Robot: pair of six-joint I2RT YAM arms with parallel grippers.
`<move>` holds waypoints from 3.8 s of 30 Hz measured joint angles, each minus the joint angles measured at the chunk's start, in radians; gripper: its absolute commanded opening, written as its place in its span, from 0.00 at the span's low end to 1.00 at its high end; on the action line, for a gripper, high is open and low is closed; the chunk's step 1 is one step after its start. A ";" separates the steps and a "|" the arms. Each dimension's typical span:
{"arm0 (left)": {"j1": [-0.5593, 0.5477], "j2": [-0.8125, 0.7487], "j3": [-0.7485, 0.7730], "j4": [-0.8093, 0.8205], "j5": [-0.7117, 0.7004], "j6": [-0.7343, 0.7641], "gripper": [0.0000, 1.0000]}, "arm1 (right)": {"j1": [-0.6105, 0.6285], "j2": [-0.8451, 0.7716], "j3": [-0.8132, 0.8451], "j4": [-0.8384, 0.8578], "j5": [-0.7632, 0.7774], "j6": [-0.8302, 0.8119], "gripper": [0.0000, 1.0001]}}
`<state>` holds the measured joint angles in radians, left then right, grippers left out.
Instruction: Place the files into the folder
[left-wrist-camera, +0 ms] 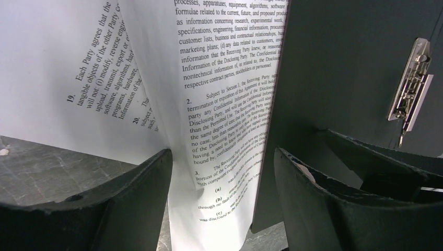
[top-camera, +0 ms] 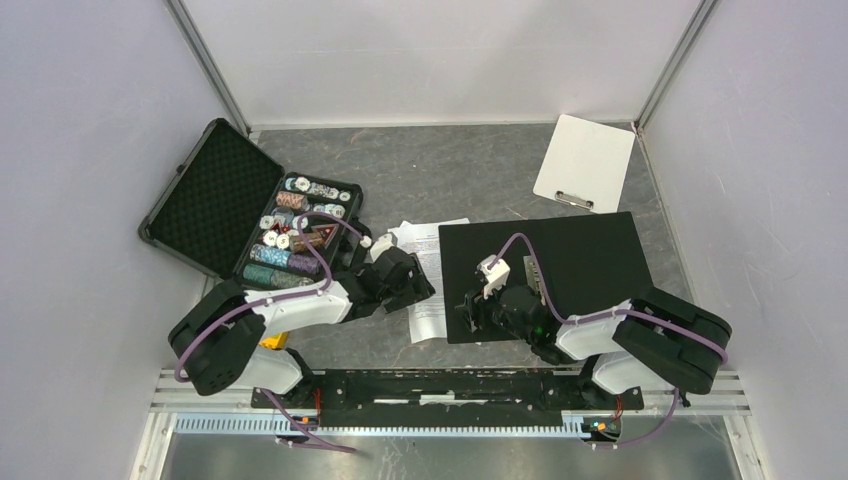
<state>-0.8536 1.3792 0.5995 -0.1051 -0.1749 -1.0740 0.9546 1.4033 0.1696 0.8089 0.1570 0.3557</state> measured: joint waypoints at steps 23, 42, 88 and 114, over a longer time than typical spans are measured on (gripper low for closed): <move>-0.056 -0.080 -0.012 0.087 0.018 0.002 0.77 | 0.000 -0.123 -0.069 -0.010 -0.059 -0.070 0.68; -0.057 -0.080 -0.012 0.099 0.011 0.003 0.77 | 0.499 -0.170 -0.154 0.346 0.231 -0.733 0.81; -0.057 -0.083 0.002 0.060 0.019 0.010 0.77 | 0.621 0.483 -0.033 0.682 0.374 -1.116 0.49; 0.100 -0.309 0.165 -0.273 -0.101 0.166 0.81 | 0.600 0.543 -0.005 0.678 0.431 -1.086 0.00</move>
<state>-0.7536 1.0702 0.7643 -0.3782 -0.2760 -0.9081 1.5551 1.9465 0.1650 1.4868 0.5880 -0.7300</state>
